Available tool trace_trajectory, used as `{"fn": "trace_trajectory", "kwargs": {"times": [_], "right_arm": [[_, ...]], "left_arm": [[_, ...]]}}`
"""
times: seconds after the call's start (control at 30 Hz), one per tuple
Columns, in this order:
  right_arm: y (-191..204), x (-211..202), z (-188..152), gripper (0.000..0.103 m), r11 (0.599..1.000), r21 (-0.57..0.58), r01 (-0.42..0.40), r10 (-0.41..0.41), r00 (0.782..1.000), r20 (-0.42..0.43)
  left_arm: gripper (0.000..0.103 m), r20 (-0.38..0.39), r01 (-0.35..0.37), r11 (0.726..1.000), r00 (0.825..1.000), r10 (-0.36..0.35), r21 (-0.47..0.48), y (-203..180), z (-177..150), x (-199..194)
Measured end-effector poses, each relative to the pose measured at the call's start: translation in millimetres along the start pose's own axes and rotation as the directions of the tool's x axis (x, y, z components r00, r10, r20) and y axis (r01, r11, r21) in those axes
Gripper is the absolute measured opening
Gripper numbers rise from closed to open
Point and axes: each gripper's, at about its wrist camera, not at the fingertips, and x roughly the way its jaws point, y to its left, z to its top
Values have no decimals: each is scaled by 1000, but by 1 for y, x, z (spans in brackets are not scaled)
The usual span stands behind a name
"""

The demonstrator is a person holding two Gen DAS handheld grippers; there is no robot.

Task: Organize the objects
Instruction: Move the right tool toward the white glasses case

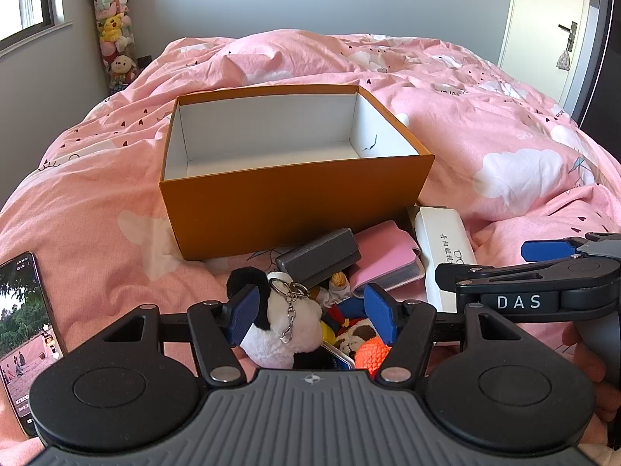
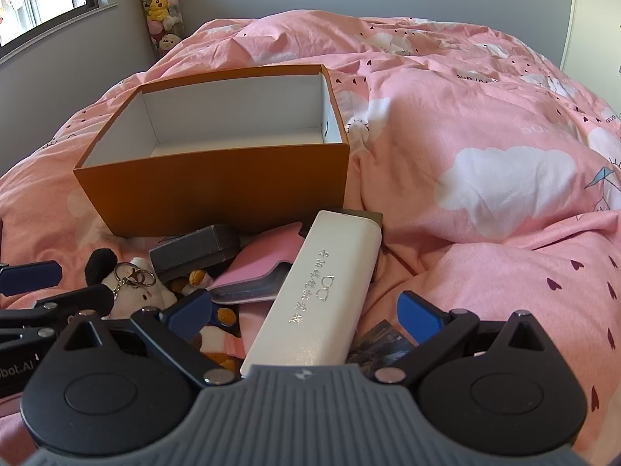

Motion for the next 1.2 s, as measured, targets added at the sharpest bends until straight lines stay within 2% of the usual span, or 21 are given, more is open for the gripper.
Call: {"fn": "trace_trajectory", "kwargs": {"times": [0.63,0.9,1.0,1.1,1.17,1.2], "right_arm": [[0,0,0,102,1000,0,-1,1,1000,-1],[0,4,-2,102,1000,-5,-8,8,1000,-25],[3,5,-2,101,1000,-16,-17,17,1000,-25],[3,7,2,92,999,-24,-32,32,999,-30],[5,11,6,80,998,-33,-47,45,998,-49],[5,12,7,77,998,-37,-56,53,997,-58]], "left_arm": [[73,-3,3,1000,1000,-3,0,1,0,0],[73,-28,22,1000,999,-22,-5,11,0,4],[67,-52,34,999,998,-34,-13,16,3,6],[61,-84,49,998,995,-52,-37,26,5,11],[56,-108,54,997,992,-60,-54,32,7,14],[55,-120,54,997,991,-60,-60,35,7,16]]}}
